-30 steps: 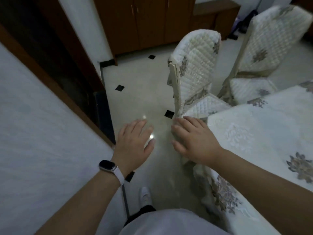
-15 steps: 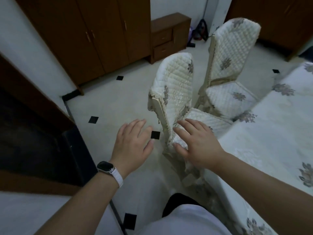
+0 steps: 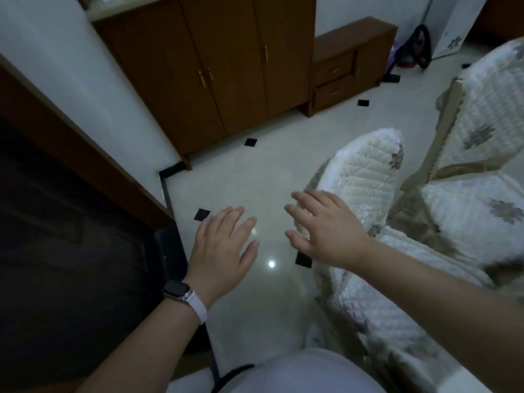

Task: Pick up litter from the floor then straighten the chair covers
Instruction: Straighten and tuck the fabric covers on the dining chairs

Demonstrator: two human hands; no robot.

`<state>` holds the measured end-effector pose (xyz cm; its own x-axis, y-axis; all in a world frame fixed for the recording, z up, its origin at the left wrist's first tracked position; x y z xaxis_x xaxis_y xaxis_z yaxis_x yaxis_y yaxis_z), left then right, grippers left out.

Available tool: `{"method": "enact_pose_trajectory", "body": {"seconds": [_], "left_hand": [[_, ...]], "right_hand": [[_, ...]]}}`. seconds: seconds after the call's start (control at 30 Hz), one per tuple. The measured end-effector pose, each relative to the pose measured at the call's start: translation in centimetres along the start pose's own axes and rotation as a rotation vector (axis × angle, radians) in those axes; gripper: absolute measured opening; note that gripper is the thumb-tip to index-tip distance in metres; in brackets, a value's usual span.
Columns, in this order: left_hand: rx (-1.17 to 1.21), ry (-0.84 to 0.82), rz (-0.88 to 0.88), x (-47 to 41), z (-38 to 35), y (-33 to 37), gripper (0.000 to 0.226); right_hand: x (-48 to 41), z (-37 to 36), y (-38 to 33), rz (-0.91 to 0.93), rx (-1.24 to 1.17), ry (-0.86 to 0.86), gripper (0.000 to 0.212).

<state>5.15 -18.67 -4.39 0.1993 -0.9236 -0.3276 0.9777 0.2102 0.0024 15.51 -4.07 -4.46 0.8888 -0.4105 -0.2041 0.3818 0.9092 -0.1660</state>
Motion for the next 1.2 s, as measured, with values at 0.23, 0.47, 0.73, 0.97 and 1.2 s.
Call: {"method": "enact_pose_trajectory", "body": {"seconds": [0.23, 0.47, 0.73, 0.97, 1.2], "left_hand": [[-0.046, 0.014, 0.055, -3.4, -0.7, -7.5, 0.043], [0.03, 0.005, 0.028, -8.2, -5.0, -16.9, 0.044], [0.147, -0.02, -0.022, -15.7, -8.5, -30.4, 0.049], [0.19, 0.003, -0.155, -22.0, -10.2, -37.2, 0.047], [0.28, 0.021, -0.285, -28.7, -12.7, -37.2, 0.046]], "right_hand": [[-8.8, -1.4, -1.1, 0.062, -0.041, 0.009, 0.05], [-17.7, -5.1, -1.4, 0.016, 0.025, -0.026, 0.052], [-30.7, -7.1, -3.6, -0.086, 0.146, -0.043, 0.051], [-36.3, -8.0, -3.8, -0.206, 0.184, 0.025, 0.049], [-38.4, -8.1, 1.5, -0.36, 0.226, 0.073, 0.047]]}}
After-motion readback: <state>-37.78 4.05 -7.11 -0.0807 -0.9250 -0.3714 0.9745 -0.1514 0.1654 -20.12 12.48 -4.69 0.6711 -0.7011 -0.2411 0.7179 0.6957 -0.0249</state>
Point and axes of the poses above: each hand's wrist, its own x-axis away from the middle knuckle, its own z-axis out of the back of the hand, y = z × x, the point moved 8 cm from there along -x, towards the middle knuckle, and after that the axes turned 10 degrees about -z, right-handed, at the moved point
